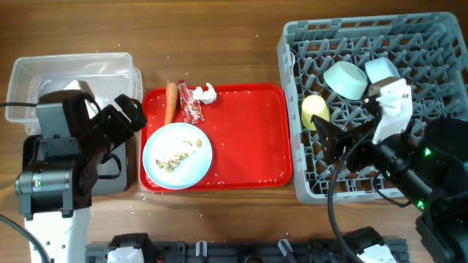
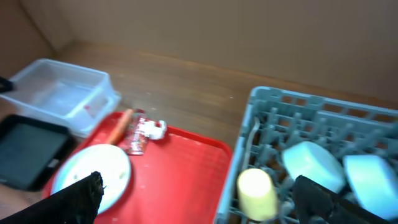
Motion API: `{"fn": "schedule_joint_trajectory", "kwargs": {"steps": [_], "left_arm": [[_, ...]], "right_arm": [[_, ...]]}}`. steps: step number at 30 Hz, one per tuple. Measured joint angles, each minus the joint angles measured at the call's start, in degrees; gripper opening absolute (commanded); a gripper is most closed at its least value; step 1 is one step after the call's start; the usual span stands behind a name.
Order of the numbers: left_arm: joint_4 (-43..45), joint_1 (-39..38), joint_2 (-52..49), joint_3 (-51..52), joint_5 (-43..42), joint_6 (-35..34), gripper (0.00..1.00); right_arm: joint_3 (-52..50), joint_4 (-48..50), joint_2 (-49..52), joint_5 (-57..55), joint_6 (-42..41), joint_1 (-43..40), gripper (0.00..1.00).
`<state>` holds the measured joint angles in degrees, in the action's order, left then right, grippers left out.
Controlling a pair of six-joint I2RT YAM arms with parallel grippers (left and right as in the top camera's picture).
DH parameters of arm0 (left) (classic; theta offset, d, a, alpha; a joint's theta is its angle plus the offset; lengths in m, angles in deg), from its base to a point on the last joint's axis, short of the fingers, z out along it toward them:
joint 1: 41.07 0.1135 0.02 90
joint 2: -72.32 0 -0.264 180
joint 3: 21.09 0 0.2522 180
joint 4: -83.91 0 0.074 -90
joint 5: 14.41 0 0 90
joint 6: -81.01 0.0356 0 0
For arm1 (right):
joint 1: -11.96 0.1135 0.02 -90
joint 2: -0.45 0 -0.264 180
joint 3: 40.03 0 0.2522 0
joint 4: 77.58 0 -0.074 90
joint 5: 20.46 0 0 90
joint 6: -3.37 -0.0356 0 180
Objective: Sort waste into correct bins and load items into the dishwasher rack
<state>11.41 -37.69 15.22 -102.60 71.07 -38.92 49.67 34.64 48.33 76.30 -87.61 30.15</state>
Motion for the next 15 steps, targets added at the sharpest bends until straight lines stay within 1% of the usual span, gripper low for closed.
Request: {"fn": "schedule_joint_trajectory", "kwargs": {"steps": [3,7,9,11,15], "left_arm": [[0.0,0.0,0.0,0.0,0.0,0.0,1.00],[0.0,0.0,0.0,0.0,0.0,0.0,1.00],[0.0,0.0,0.0,0.0,0.0,0.0,1.00],[0.0,0.0,0.0,0.0,0.0,0.0,1.00],[0.0,0.0,-0.1,0.0,0.0,0.0,1.00]], "right_arm": [[-2.9,2.4,-0.7,-2.6,1.1,0.0,1.00],[-13.9,12.3,-6.6,-4.3,1.4,-1.7,1.00],[-21.0,17.4,-11.3,-4.5,1.4,-2.8,1.00],[-30.2,22.6,-16.8,-4.7,1.3,-3.9,1.00],[-43.4,26.9,-26.4,-4.8,1.3,-5.0,1.00]]}}
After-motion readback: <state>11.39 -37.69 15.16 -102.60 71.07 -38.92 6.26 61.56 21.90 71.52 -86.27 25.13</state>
